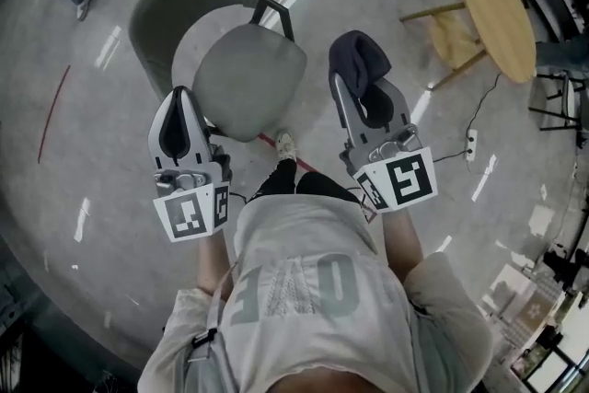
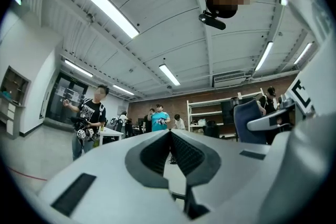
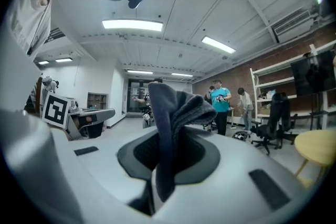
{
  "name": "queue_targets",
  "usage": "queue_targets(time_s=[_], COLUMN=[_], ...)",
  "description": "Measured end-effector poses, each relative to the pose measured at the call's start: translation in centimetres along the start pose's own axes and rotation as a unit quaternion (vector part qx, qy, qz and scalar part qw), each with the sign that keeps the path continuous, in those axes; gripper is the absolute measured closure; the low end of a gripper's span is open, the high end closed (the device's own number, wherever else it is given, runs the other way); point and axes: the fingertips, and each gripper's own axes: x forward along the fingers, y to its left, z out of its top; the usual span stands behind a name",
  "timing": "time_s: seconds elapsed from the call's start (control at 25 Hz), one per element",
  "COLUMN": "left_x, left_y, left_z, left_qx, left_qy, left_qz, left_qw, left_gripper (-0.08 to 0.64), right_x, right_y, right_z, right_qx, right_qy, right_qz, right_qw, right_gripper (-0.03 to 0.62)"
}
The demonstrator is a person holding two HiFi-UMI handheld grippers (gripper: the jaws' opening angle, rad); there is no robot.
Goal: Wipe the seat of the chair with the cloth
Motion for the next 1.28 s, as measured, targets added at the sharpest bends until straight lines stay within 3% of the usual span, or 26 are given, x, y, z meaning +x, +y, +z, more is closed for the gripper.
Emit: queue_targets(time_s=[0.32,0.56,0.76,1.04,1.28], left_x=[4.5,6.2,6.9,3.9,0.5], left_y=[0.8,0.6,1.6,4.0,6.4], left_z=[2.8,2.9,4.1,3.4,0.3], left_qx=[-0.003,0.006,0.012,0.001,0.005], left_qy=[-0.031,-0.036,-0.046,-0.039,-0.009], left_qz=[0.083,0.175,0.257,0.326,0.357], left_qw=[0.9961,0.9838,0.9652,0.9447,0.9339], left_gripper=[0.545,0.545,0.546,0.545,0.546], right_x=[8.4,14.6,18.5,19.3,19.6], right_y=[-0.8,0.3,1.5,6.2,11.0], right_z=[1.0,1.4,2.3,1.9,-0.5], right_qx=[0.001,0.015,0.016,0.026,0.035], right_qy=[-0.005,-0.006,0.001,0.009,0.027], right_qz=[0.112,0.236,0.328,0.396,0.433], right_qw=[0.994,0.972,0.945,0.918,0.9], right_gripper=[0.543,0.543,0.543,0.543,0.543])
